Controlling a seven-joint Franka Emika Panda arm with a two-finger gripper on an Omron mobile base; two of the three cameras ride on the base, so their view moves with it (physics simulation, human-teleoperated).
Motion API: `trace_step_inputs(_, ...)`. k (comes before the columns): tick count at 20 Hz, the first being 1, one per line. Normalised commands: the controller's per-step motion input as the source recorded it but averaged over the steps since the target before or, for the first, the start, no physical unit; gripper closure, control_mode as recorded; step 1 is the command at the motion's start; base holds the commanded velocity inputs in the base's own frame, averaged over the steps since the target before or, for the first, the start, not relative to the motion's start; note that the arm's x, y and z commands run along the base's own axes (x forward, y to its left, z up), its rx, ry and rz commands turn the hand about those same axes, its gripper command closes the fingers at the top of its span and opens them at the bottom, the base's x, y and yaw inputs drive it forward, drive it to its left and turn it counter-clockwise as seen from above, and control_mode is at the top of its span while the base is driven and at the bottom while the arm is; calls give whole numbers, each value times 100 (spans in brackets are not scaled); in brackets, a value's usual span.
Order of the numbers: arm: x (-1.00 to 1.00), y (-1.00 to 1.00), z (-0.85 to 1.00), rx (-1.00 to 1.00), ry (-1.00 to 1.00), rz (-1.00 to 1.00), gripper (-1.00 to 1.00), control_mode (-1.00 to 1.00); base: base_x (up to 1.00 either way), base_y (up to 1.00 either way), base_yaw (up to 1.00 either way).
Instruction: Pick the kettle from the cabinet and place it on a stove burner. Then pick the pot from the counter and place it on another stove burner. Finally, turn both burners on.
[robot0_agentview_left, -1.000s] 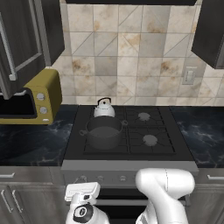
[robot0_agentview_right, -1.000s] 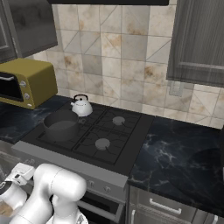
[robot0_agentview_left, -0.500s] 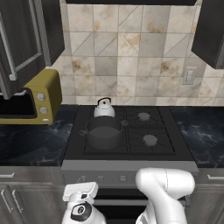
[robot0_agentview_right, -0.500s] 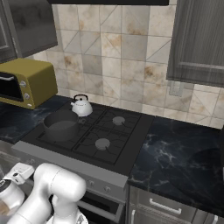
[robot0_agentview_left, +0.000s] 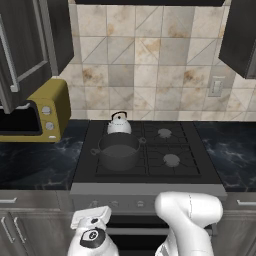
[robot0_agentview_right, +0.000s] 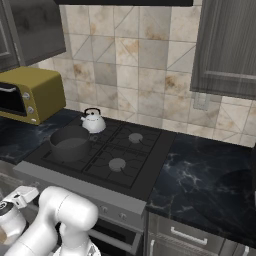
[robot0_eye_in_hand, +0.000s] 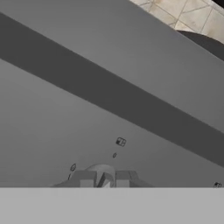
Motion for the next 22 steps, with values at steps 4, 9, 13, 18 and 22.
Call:
trace_step_inputs(4, 0, -8, -9, -1, 8, 0, 100, -100, 0, 0, 0)
trace_step_inputs(9, 0, -5, -8, -4, 6, -5, 100, -100, 0, 0, 0)
trace_step_inputs(13, 0, -5, -5, -7, 6, -7, 100, -100, 0, 0, 0)
trace_step_inputs(18, 0, -4, -5, -9, 6, -7, 100, -100, 0, 0, 0)
trace_step_inputs(22, 0, -4, -9, -11, 4, -6, 100, -100, 0, 0, 0)
